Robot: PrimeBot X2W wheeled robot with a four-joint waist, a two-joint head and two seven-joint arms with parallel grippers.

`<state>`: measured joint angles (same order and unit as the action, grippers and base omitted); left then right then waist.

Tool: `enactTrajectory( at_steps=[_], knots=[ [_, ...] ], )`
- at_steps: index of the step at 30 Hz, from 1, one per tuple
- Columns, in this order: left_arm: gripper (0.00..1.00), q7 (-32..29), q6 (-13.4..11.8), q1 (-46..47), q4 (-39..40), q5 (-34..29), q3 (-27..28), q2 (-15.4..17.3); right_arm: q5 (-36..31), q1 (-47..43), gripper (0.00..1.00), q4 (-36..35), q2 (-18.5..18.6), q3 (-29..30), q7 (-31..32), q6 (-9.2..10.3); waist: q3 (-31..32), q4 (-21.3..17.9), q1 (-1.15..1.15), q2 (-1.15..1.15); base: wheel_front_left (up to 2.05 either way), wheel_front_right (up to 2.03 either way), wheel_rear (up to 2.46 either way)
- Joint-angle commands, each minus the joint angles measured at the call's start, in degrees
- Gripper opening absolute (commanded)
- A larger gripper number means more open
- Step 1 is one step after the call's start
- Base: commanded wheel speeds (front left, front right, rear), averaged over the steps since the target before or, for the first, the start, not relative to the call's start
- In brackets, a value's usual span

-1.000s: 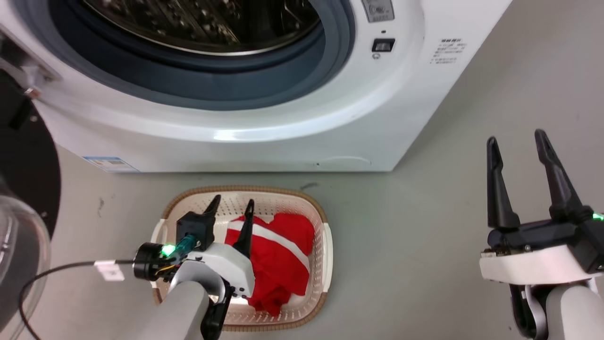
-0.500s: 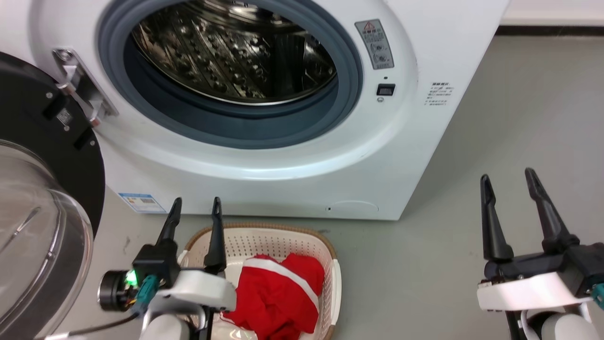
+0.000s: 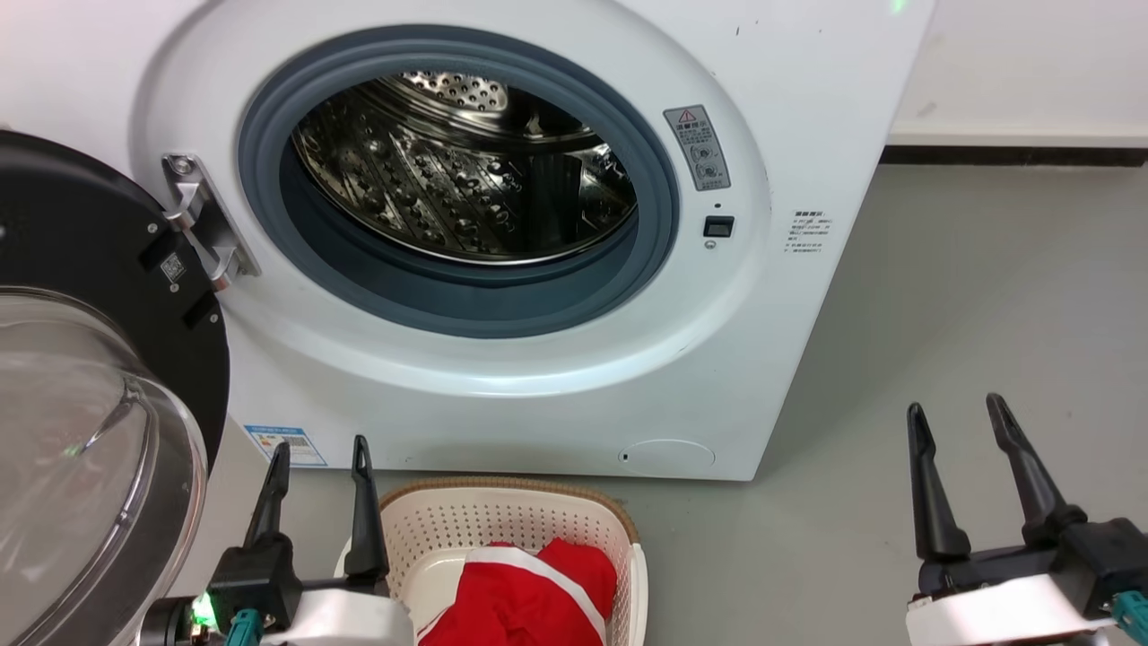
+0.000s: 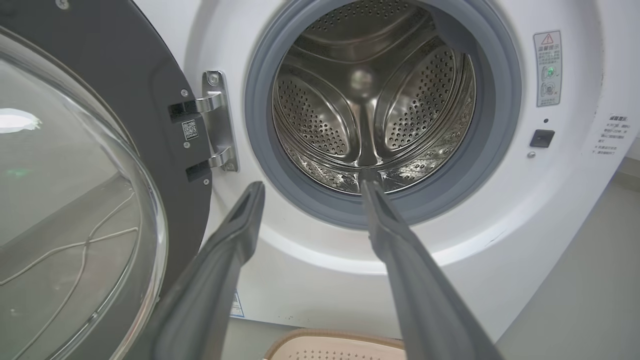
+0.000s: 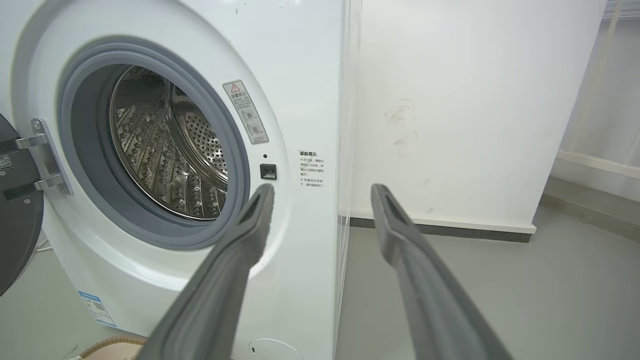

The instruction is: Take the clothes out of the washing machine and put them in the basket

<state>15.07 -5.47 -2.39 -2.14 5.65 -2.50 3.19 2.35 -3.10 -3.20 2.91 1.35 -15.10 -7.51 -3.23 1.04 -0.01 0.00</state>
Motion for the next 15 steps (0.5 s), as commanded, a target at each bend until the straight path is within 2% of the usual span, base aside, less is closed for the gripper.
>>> enactTrajectory(
  at_steps=[1, 15],
  knots=[
    [1.0, 0.1, 0.3, -1.1, 0.2, -0.6, 0.3, -0.2, 0.5, -1.2, 1.0, 0.2, -0.1, 0.0, -0.1, 0.04, 0.9, -0.2, 0.01, 0.0, 0.0, 0.0, 0.0],
    [1.0, 0.1, 0.1, -4.2, 0.6, -1.3, 0.7, -0.4, 1.1, -3.7, 1.0, 0.6, -0.1, -0.8, -0.1, 0.04, 2.8, -1.1, 0.01, 0.0, 0.0, 0.0, 0.0]
  ],
)
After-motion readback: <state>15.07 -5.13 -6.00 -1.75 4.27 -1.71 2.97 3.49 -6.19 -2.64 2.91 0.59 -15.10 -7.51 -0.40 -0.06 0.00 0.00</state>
